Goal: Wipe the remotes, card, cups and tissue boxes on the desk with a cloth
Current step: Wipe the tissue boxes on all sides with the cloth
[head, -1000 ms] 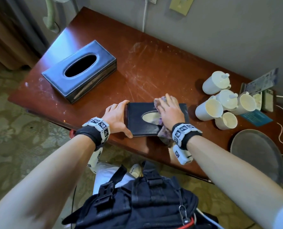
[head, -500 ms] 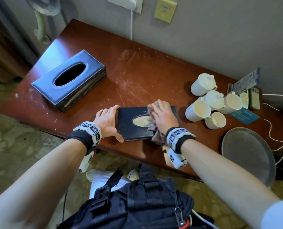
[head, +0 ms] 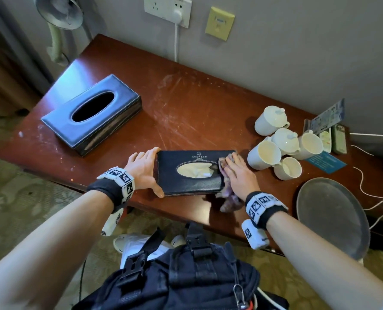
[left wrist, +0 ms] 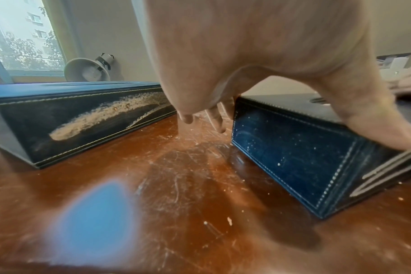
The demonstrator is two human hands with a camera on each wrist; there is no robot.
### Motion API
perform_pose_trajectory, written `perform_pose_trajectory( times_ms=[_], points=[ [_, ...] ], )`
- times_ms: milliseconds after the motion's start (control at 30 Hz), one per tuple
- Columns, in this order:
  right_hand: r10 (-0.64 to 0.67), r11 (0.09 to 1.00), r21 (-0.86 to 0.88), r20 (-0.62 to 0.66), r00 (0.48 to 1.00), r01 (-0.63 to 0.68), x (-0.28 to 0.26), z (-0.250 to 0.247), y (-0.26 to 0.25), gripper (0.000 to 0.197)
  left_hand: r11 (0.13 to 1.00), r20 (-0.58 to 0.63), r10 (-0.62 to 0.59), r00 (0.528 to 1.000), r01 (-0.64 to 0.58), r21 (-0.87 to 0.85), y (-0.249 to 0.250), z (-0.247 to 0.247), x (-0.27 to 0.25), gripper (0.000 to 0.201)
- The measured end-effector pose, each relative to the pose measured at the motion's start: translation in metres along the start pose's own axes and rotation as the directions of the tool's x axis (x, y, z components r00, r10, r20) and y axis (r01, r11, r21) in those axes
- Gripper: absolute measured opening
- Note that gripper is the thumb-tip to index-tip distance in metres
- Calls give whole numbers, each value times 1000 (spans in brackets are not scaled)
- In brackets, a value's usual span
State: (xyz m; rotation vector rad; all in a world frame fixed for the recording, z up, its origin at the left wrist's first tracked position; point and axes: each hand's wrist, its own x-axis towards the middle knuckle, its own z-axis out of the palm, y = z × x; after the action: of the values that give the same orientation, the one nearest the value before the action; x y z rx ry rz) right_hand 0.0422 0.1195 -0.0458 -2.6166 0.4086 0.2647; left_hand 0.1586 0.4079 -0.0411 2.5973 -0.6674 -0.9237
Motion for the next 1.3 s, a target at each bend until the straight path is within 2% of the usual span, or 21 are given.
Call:
perform_pose_trajectory(
  times_ms=[100, 167, 267, 367, 533, 633, 733, 800, 867, 967, 1033, 1200, 1300],
  points=[
    [13, 999, -33, -34, 999, -14, 28, -4, -16, 45, 1000, 1, -5, 1000, 5, 10, 4, -1, -3, 138],
    [2, 996, -92, -12, 1000, -3, 36, -5, -20, 46, 999, -6, -1, 1000, 2, 50, 3, -1, -4, 139],
    [43, 994, -102, -21, 999, -45, 27, 0, -11, 59, 965, -14, 74, 997, -68, 252, 4, 1, 1, 144],
    [8, 999, -31, -72, 997, -11, 5, 12, 3, 58, 905, 27, 137, 990, -136, 404, 15, 2, 6, 144],
    [-14, 1000, 13, -189, 982, 17, -33, 32, 23, 51, 911, 4, 97, 995, -91, 402, 20, 6, 9, 144],
    [-48, 999, -20, -250, 967, 44, -21, 39, 17, 48, 918, 9, 83, 997, -80, 388, 21, 8, 10, 144],
    [0, 999, -46, -331, 943, -16, 5, 42, -1, 44, 921, -11, 92, 996, -81, 381, 20, 12, 9, 144],
    [-132, 985, -152, -406, 904, 76, 9, 47, -13, 38, 930, -30, 98, 995, -81, 360, 18, 14, 8, 143],
    [-337, 933, -251, -373, 864, 256, -2, 69, -30, 32, 931, -40, 103, 994, -82, 355, 17, 14, 7, 144],
    [-408, 913, -157, -363, 838, 376, -29, 91, -50, 40, 930, -46, 99, 994, -76, 361, 18, 14, 8, 144],
    [-452, 892, -188, -360, 816, 411, -31, 86, -40, 40, 931, -59, 94, 994, -66, 358, 19, 15, 9, 144],
    [-359, 933, -179, -418, 835, 312, -21, 58, 23, 41, 929, -62, 100, 993, -71, 363, 16, 23, 9, 144],
    [-224, 974, -81, -501, 836, 213, -20, 63, 7, 39, 930, -59, 101, 993, -73, 360, 14, 25, 9, 144]
  ],
)
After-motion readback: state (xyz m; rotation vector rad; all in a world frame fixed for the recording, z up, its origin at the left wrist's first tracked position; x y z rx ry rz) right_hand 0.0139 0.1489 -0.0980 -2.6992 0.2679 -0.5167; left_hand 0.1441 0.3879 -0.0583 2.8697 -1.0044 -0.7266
